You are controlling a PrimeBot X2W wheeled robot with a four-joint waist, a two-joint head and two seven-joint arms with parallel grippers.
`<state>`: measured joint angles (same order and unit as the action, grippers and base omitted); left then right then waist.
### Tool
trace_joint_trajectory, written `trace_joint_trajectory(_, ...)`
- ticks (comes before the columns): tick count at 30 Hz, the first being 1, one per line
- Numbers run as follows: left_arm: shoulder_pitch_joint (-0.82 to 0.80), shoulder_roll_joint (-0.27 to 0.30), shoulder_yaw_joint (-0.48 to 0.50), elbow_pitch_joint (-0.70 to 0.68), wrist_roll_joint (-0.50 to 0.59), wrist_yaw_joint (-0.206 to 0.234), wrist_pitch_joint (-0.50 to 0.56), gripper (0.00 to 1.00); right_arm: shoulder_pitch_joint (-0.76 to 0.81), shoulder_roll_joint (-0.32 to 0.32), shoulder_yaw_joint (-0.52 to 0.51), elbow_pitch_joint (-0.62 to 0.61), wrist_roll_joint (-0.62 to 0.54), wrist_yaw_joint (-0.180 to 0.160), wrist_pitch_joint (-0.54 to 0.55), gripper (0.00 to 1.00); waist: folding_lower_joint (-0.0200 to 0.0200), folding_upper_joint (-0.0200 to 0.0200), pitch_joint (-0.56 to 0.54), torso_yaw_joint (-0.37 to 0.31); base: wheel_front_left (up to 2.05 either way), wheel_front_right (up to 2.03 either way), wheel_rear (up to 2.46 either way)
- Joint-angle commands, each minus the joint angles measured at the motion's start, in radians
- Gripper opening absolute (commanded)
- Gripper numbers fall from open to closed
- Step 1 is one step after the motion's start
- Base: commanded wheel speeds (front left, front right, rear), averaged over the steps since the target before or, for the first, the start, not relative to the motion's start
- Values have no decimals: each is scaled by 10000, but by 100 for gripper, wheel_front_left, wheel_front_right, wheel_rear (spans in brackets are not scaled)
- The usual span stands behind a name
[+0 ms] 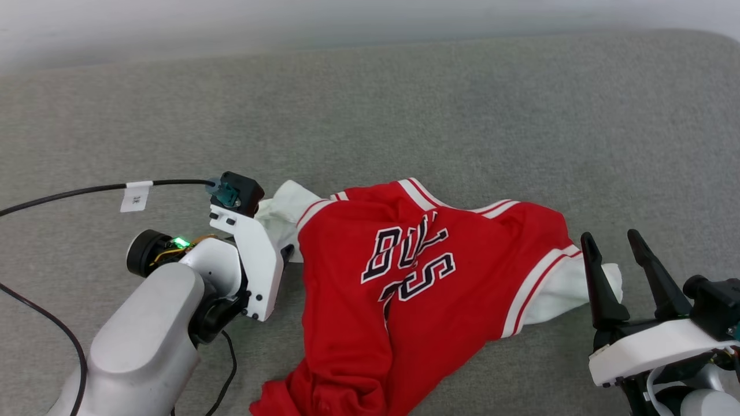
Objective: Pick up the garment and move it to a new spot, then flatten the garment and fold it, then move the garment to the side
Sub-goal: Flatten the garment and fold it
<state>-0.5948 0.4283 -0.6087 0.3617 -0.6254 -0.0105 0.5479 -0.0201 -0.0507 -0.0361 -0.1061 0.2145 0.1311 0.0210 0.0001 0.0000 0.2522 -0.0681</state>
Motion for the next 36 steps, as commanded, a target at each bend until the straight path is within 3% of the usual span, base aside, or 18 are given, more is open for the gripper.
trace_joint_trajectory(1, -240, 7, -147, 648, -47, -135, 378, 100, -232, 10, 7, 243, 120, -5, -187, 100, -1, 0, 328, -288, 0, 0, 0)
trace_joint_trajectory(3, -177, -66, -274, 1077, -140, -227, 669, 100, -272, 8, 13, 365, 155, -7, -241, 100, -1, 0, 343, -297, 0, 0, 0)
trace_joint_trajectory(4, -150, -113, -314, 1246, -205, -275, 765, 24, -290, 8, 20, 422, 170, -7, -281, 100, -1, 0, 342, -291, 0, 0, 0)
trace_joint_trajectory(5, -153, -148, -356, 1369, -187, -277, 773, 0, -317, 10, 24, 468, 191, -7, -310, 100, -1, 0, 333, -279, 0, 0, 0)
trace_joint_trajectory(7, -98, -208, -441, 1592, -242, -321, 882, 0, -387, 8, 47, 549, 185, -7, -327, 100, -1, 0, 299, -234, 0, 0, 0)
trace_joint_trajectory(15, 19, 151, 155, 793, 69, 231, -894, 0, -176, 10, -102, 635, 164, -7, -403, 100, -1, 0, -70, 137, 0, 0, 0)
trace_joint_trajectory(24, 2755, 1075, 1167, -952, -617, 1650, -1576, 0, 210, 8, -348, 548, 148, -7, -303, 100, -1, 0, -647, 595, 0, 0, 0)
trace_joint_trajectory(29, 4337, 693, 1463, -1092, -1506, 1943, -1777, 0, 288, 7, -429, 387, 108, -7, -199, 100, -1, 0, -871, 703, 0, 0, 0)
trace_joint_trajectory(30, 4366, 626, 1489, -1082, -1519, 1957, -1907, 22, 338, 8, -474, 358, 101, -7, -168, 100, -1, 0, -917, 747, 0, 0, 0)
trace_joint_trajectory(31, 4387, 597, 1464, -1053, -1506, 1917, -1981, 75, 380, 8, -509, 346, 104, -7, -137, 100, -1, 0, -976, 776, 0, 0, 0)
trace_joint_trajectory(32, 4332, 556, 1448, -1064, -1431, 1897, -2125, 100, 412, 8, -556, 324, 91, -7, -128, 100, -1, 0, -1032, 799, 0, 0, 0)
trace_joint_trajectory(36, 3899, 493, 1628, -1214, -999, 2003, -3158, 100, 587, 7, -713, 263, 129, -7, -2, 100, -1, 0, -1391, 871, 0, 0, 0)
